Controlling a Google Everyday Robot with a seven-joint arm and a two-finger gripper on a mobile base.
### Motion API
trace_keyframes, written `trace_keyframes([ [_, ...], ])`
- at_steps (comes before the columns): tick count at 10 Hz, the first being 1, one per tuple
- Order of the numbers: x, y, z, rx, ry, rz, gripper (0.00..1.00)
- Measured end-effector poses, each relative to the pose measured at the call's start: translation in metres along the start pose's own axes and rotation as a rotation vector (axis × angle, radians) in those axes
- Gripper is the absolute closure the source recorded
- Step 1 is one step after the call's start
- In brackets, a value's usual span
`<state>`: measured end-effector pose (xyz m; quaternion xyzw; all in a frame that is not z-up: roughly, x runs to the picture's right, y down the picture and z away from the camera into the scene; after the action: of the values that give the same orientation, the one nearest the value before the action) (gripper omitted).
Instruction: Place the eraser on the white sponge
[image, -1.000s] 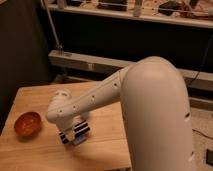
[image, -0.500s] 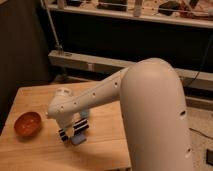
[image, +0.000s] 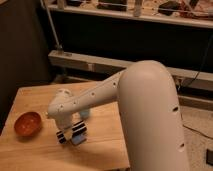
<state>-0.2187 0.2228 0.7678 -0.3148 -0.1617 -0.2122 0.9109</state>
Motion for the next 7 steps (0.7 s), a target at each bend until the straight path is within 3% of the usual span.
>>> trace_keyframes([
  [7, 0.015, 0.017, -0.008, -0.016, 0.009, 0.005, 0.2],
])
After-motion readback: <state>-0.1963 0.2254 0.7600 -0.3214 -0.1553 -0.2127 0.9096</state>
